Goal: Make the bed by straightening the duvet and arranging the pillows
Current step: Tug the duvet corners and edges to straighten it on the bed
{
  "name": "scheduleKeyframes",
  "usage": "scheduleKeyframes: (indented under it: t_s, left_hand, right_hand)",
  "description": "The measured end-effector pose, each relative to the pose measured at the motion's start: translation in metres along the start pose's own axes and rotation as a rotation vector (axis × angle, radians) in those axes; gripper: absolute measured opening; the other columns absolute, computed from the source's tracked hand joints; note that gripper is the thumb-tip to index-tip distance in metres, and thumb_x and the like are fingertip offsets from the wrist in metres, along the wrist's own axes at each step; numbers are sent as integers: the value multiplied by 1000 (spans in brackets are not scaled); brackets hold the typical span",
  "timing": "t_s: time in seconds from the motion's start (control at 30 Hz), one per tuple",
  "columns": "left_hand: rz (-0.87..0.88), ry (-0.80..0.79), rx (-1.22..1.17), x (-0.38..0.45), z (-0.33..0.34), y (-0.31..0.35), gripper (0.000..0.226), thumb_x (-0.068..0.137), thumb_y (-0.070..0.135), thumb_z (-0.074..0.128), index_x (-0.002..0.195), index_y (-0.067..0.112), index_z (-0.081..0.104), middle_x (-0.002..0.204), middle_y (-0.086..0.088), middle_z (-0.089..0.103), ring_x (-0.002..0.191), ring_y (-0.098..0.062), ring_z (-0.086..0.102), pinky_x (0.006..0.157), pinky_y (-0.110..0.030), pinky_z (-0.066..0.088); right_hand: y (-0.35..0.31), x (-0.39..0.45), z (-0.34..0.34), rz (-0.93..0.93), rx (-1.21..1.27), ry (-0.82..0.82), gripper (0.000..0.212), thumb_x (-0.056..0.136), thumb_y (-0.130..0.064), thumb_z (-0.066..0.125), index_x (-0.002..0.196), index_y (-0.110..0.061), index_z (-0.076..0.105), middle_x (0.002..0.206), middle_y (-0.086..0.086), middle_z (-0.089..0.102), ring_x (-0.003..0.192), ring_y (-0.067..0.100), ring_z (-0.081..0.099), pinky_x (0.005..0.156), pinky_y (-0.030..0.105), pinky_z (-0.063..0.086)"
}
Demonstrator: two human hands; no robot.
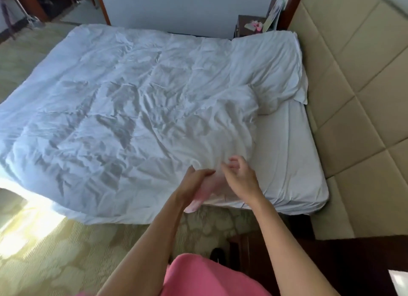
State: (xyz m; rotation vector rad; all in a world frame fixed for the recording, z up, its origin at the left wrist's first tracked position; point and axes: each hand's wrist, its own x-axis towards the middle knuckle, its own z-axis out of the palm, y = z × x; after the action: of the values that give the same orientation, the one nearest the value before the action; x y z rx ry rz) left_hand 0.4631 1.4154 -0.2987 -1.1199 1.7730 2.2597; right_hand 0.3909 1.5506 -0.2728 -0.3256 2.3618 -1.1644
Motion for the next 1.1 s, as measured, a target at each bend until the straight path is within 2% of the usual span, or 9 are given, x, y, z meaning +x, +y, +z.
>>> scheduleKeyframes:
  t_s: [0.1, 0.2, 0.33, 0.4, 0.57, 0.73, 0.87, 1.0, 1.1]
  left_hand:
    - [251, -371, 307, -9, 4, 10, 20, 88, 16, 58, 105, 21, 69, 101, -3, 75, 100, -17, 71, 88, -34, 58]
    - [312, -573, 767, -6, 5, 22, 23, 77, 16, 57, 97, 19, 67, 96, -2, 72, 92, -19, 67, 85, -40, 56]
    - [262, -690, 903, -6, -3, 32, 16, 79, 8, 64, 82, 22, 57, 80, 2, 61, 73, -15, 58, 68, -27, 46]
    - [205, -684, 805, -4, -11, 30, 10, 83, 18, 68, 86, 10, 63, 77, -4, 62, 70, -17, 59, 65, -26, 47]
    - [-13, -567, 414, 9, -20, 18, 57, 92, 61, 52, 90, 8, 74, 79, -8, 74, 74, -16, 66, 72, -25, 51]
    - [-373, -269, 29, 32, -14, -5, 58, 93, 63, 44, 71, 11, 57, 61, -1, 51, 51, -13, 45, 52, -22, 35]
    - [-428, -158, -198, 37, -10, -8, 52, 94, 53, 55, 89, 3, 64, 65, -8, 65, 55, -17, 62, 55, -24, 50]
    - [-423, -160, -556, 43, -1, 4, 49, 97, 35, 59, 123, -7, 60, 117, -26, 66, 109, -36, 62, 99, -46, 47]
    - [-196, -159, -611, 42, 9, 28, 41, 98, 22, 57, 129, -5, 58, 121, -23, 66, 114, -34, 63, 98, -44, 51]
  right_hand:
    - [-17, 9, 5, 209, 32, -79, 81, 76, -75, 59, 134, -19, 51, 128, -3, 59, 117, 18, 56, 98, 35, 46]
    - [-27, 13, 8, 273, 210, -50, 45, 74, -57, 76, 101, -25, 62, 103, -6, 67, 102, 16, 62, 92, 35, 51]
    - [-22, 17, 7, 327, 40, 76, 33, 73, -29, 67, 100, -11, 68, 100, 6, 71, 95, 28, 67, 84, 39, 57]
    - [-15, 12, 9, 350, 82, 194, 22, 73, -25, 57, 85, -9, 67, 89, 11, 70, 90, 33, 67, 75, 40, 55]
    - [-3, -3, 23, 279, 164, 315, 12, 91, -21, 51, 88, -14, 61, 82, 4, 63, 77, 21, 61, 70, 35, 51]
    - [-2, -13, 25, 165, 61, 367, 12, 87, -18, 54, 77, -13, 50, 66, 1, 49, 60, 16, 46, 56, 30, 36]
    - [0, -17, 15, 104, 0, 398, 15, 81, -20, 56, 72, -12, 47, 61, 1, 47, 59, 19, 46, 55, 34, 36]
    - [0, -20, 8, 40, -19, 350, 21, 79, -20, 60, 68, -16, 44, 59, -1, 46, 56, 17, 43, 54, 32, 34]
    - [3, -19, 5, 71, 1, 230, 13, 82, -21, 64, 78, -17, 53, 71, -1, 61, 68, 18, 58, 60, 32, 44]
